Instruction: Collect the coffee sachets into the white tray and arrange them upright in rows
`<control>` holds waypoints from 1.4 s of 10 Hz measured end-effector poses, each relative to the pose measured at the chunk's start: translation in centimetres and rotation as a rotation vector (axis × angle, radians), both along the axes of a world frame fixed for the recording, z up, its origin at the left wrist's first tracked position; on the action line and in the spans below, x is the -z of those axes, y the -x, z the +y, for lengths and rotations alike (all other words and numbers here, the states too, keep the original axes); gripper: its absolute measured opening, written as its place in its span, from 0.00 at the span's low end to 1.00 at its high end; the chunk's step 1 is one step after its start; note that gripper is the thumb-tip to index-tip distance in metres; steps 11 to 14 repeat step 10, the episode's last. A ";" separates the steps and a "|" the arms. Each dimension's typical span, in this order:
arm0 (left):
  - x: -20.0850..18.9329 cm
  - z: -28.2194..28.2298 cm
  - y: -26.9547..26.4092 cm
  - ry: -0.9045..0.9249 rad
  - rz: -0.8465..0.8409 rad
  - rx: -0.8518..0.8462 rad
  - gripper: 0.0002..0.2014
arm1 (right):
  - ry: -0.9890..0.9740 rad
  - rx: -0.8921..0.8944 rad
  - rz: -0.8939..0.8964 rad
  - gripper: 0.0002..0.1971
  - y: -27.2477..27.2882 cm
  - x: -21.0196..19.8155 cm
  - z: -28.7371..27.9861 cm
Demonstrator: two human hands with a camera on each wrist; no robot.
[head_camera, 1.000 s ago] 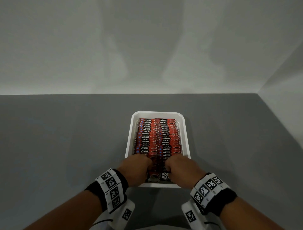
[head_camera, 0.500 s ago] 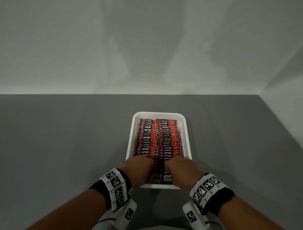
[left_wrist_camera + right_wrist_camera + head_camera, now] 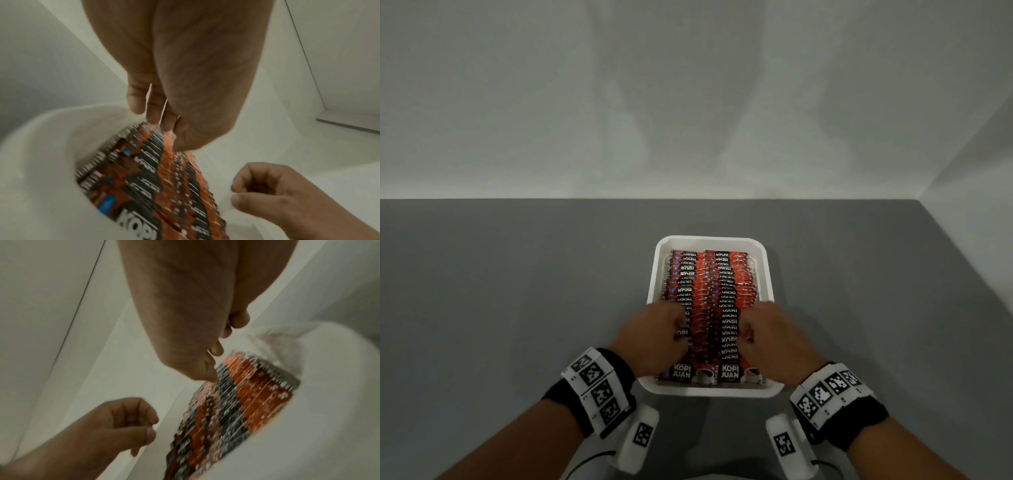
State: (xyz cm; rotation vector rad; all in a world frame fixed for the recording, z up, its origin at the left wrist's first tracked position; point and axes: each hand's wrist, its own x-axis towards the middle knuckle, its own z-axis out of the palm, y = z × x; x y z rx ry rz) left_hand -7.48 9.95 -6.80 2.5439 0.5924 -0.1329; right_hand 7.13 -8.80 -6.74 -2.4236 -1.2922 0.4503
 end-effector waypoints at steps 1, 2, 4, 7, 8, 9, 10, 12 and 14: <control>0.0 1.4 0.4 0.037 -0.127 -0.242 0.15 | -0.056 0.302 0.044 0.09 -1.7 0.4 -0.7; 0.6 2.2 0.4 0.161 -0.110 -0.379 0.23 | 0.004 0.423 0.171 0.05 -2.7 0.7 -0.8; 1.2 2.6 -0.1 0.226 -0.123 -0.464 0.23 | 0.014 0.421 0.186 0.07 -3.5 1.0 0.2; 1.3 3.6 -1.0 0.232 -0.106 -0.492 0.26 | 0.008 0.412 0.171 0.07 -4.7 0.8 1.9; 1.4 3.7 -1.0 0.244 -0.102 -0.499 0.27 | -0.004 0.403 0.172 0.07 -4.6 0.4 1.8; 1.4 3.6 -1.1 0.275 -0.113 -0.506 0.27 | -0.002 0.406 0.204 0.04 -4.8 0.7 1.6; 1.2 3.3 -1.2 0.244 -0.159 -0.531 0.26 | -0.046 0.427 0.171 0.04 -4.4 0.5 1.9; 1.2 3.3 -1.2 0.244 -0.159 -0.531 0.26 | -0.046 0.427 0.171 0.04 -4.4 0.5 1.9; 1.2 3.3 -1.2 0.244 -0.159 -0.531 0.26 | -0.046 0.427 0.171 0.04 -4.4 0.5 1.9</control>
